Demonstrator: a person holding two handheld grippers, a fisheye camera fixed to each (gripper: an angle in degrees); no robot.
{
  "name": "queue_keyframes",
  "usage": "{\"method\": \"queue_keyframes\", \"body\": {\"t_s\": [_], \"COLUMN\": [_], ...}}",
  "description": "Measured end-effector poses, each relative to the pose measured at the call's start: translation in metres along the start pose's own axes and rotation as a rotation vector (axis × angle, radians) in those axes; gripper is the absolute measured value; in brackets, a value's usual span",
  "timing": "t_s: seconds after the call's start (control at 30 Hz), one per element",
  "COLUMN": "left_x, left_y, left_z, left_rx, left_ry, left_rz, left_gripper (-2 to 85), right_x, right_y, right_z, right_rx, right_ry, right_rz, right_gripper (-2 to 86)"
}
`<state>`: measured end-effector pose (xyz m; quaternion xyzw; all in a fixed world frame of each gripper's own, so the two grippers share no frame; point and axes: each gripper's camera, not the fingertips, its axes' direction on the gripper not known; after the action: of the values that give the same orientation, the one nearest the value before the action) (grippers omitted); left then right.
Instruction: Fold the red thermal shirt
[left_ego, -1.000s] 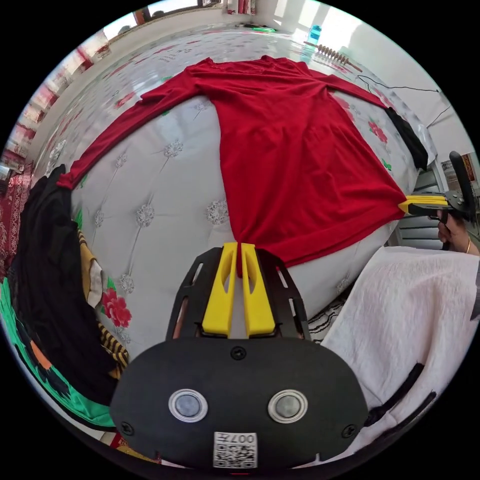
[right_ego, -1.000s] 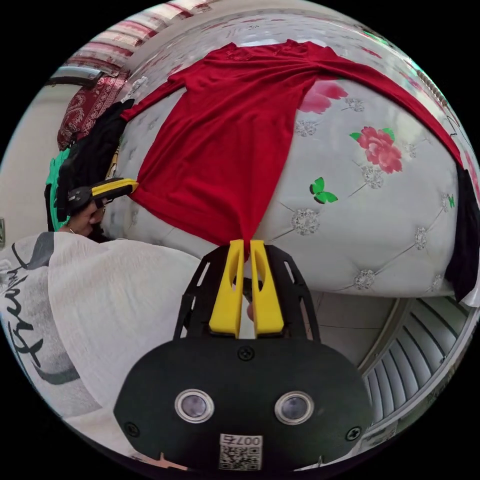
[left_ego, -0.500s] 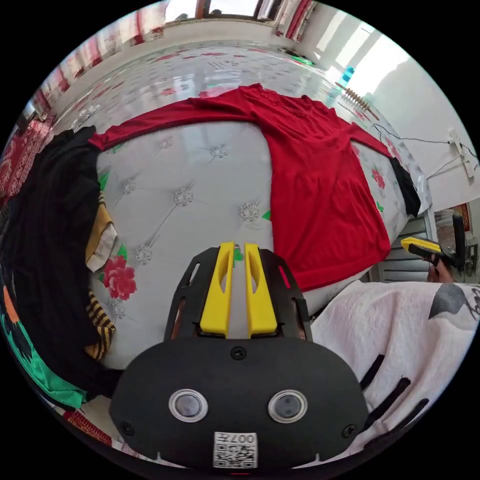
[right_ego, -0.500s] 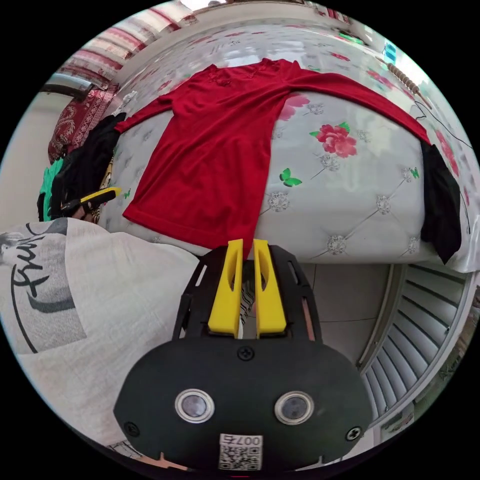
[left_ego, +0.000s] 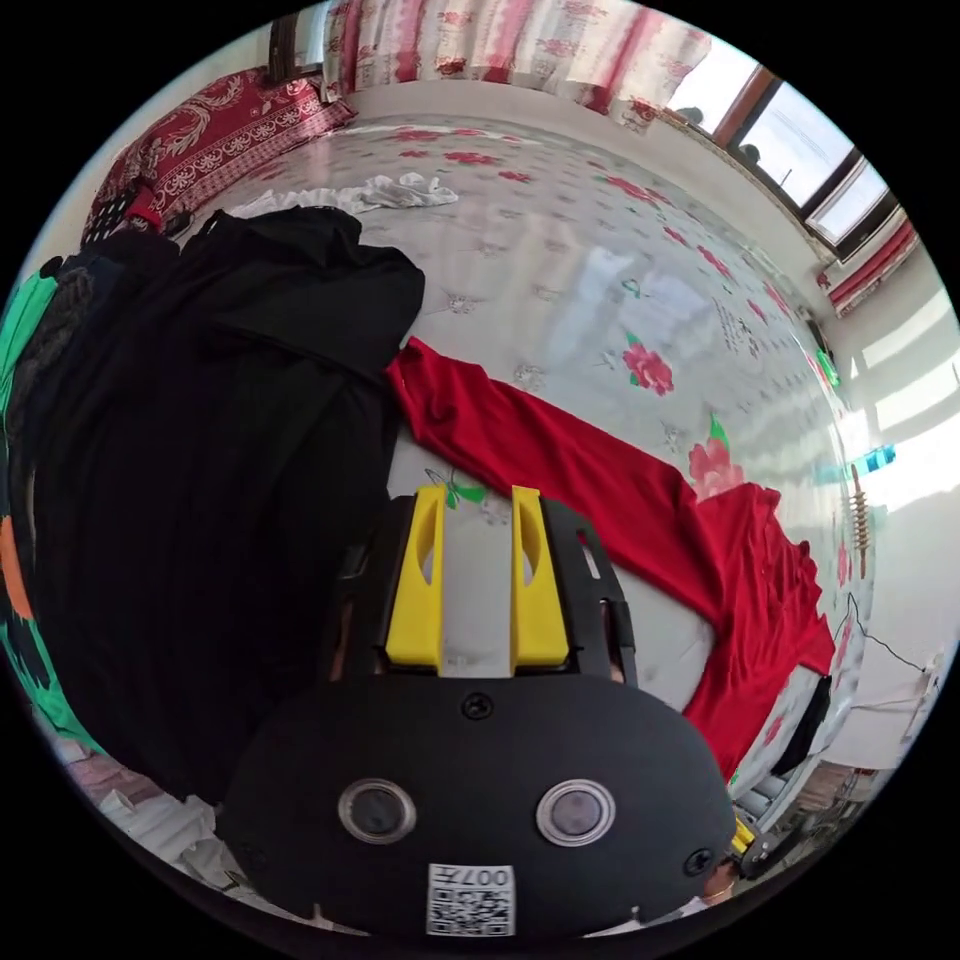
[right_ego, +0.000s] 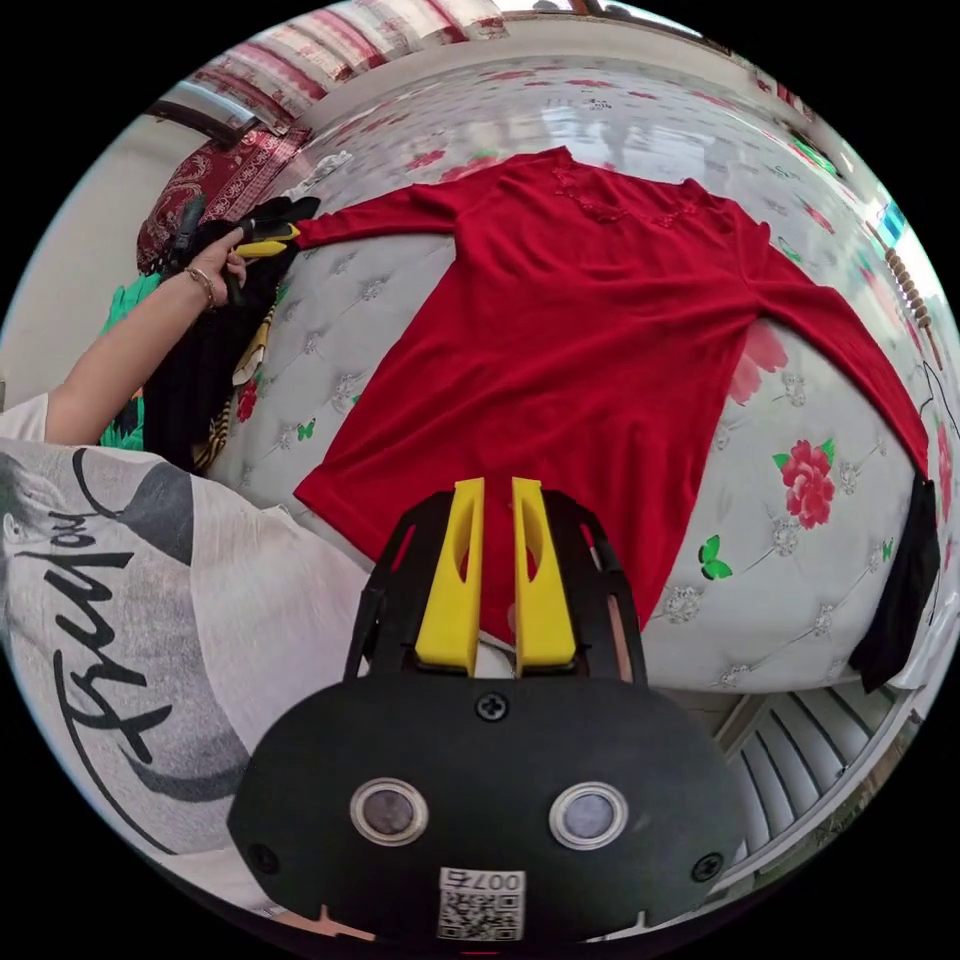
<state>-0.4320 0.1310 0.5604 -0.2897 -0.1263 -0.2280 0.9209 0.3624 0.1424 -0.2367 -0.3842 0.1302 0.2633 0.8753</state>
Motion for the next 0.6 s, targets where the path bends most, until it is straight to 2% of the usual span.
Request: {"method": "queue_keyframes", "body": {"t_s": [0.17, 0.27, 0.4, 0.5, 0.6], "left_x": [-0.049, -0.068, -0.064, -0.060, -0.078], "left_y": [-0.055, -0.066, -0.076, -0.074, -0.062], "left_z": [0.034, 0.035, 0.033, 0.027, 0.009], "left_rx": [-0.084, -0.063, -0.073, -0.043, 0.022], "left_ry": [-0.012, -0.002, -0.088, -0.114, -0.012], "left_rz": [-0.136, -0.214, -0.187, -0.114, -0.182], "left_gripper": [11.0, 10.1, 9.7, 4.6, 0.9], "right_x": [-0.004, -0.005, -0.003, -0.002, -0.004], "right_y": [-0.024, -0.036, -0.054, -0.066, -0.072], "right_z": [0.011, 0.013, 0.017, 0.021, 0.022], "right_rx": [-0.041, -0.061, -0.085, -0.099, -0.095], "right_ry": [0.013, 0.018, 0.007, 0.008, 0.017], "right_rz": [-0.002, -0.008, -0.023, -0.044, -0.059], "right_gripper": [1.6, 1.2, 0.7, 0.4, 0.3]}}
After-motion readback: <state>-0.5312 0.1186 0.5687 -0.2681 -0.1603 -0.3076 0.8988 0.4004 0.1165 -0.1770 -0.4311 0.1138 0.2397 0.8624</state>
